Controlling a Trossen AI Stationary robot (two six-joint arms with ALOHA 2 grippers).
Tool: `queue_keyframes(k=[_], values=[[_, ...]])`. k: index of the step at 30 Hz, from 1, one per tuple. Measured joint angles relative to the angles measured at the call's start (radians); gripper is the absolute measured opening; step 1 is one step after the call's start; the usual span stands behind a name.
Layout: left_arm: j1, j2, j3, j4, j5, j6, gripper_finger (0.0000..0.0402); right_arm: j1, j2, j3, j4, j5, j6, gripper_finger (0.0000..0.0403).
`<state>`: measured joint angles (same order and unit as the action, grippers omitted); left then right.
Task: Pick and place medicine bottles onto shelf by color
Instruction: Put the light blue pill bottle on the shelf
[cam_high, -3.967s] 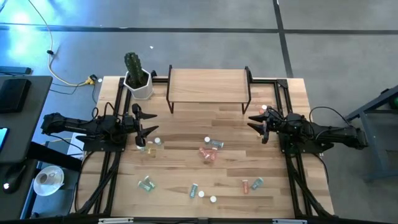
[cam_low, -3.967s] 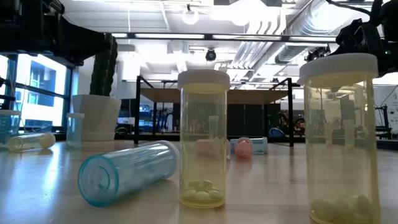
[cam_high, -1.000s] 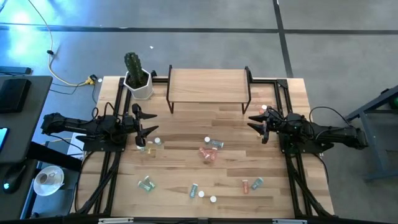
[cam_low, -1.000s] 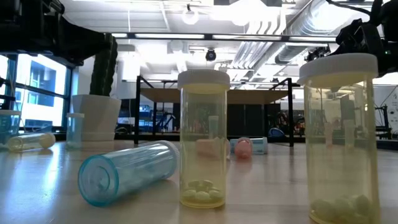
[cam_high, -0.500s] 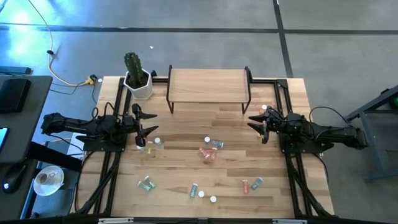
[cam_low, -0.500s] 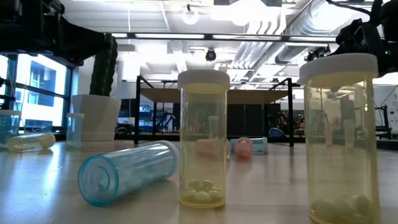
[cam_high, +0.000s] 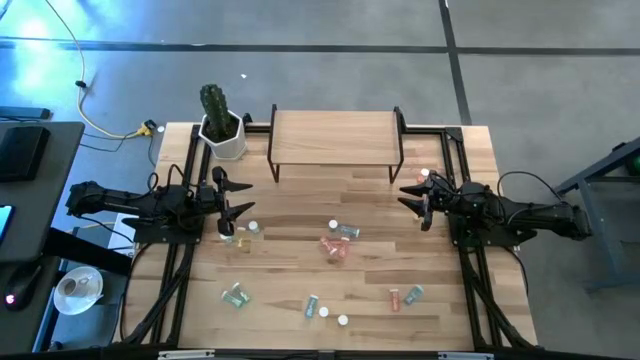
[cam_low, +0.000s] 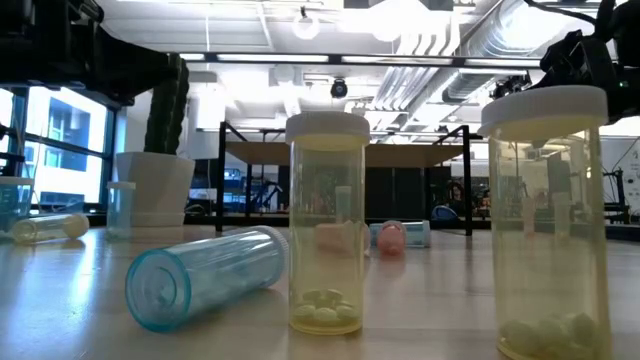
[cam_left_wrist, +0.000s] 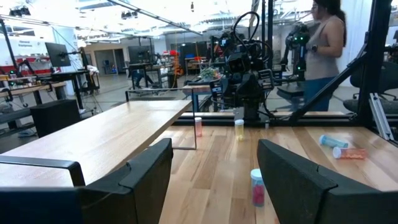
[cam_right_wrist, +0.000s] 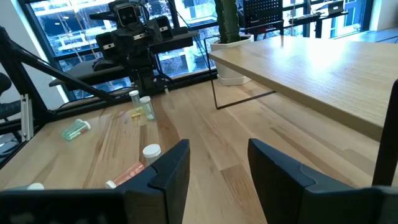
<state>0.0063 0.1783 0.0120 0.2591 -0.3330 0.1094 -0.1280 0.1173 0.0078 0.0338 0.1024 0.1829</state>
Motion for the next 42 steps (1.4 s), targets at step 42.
queue_keyframes(k=[42], values=[[0.000,0.176,0.373,-0.323,-0.060,-0.074,0.0226,0.000,0.000,0.000,0.000,0.000,0.000,0.0154]])
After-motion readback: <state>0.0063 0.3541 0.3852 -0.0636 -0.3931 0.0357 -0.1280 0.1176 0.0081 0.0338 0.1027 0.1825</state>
